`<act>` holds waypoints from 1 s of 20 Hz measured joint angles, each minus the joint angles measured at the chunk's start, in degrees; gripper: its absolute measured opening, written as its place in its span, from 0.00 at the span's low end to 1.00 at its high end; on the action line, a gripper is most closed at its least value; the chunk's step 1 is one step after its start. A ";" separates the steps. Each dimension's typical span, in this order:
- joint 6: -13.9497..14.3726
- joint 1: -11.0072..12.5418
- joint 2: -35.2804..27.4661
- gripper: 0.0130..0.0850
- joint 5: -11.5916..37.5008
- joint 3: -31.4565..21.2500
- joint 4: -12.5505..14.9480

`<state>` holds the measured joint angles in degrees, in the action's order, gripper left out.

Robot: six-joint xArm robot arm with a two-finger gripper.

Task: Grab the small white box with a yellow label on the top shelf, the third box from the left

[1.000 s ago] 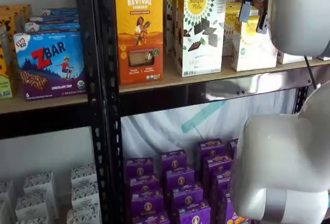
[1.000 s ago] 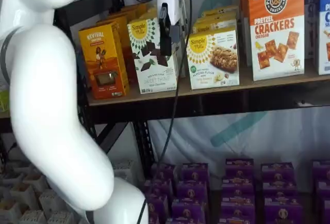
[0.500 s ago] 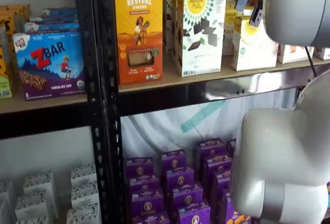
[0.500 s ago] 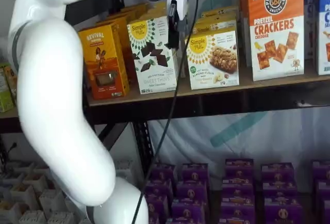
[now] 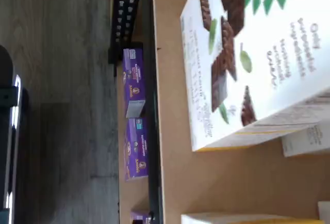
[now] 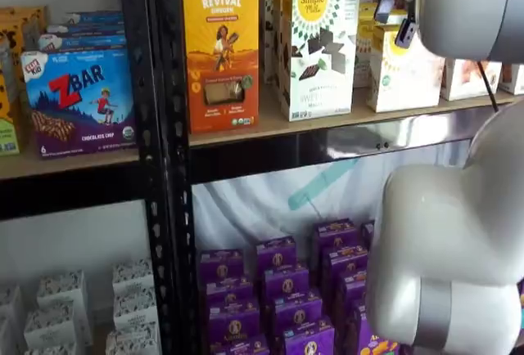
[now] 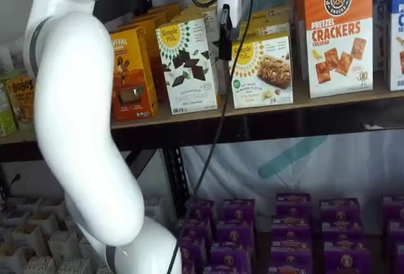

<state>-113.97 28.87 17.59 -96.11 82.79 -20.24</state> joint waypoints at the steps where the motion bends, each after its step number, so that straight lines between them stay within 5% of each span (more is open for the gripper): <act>1: -0.09 0.11 -0.50 1.00 0.08 0.31 -0.21; 8: -0.10 -1.36 -2.16 1.00 2.47 0.80 3.16; 20: 1.45 -4.35 -6.44 1.00 -1.83 5.42 10.98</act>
<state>-112.52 24.51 11.15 -97.94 88.21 -9.25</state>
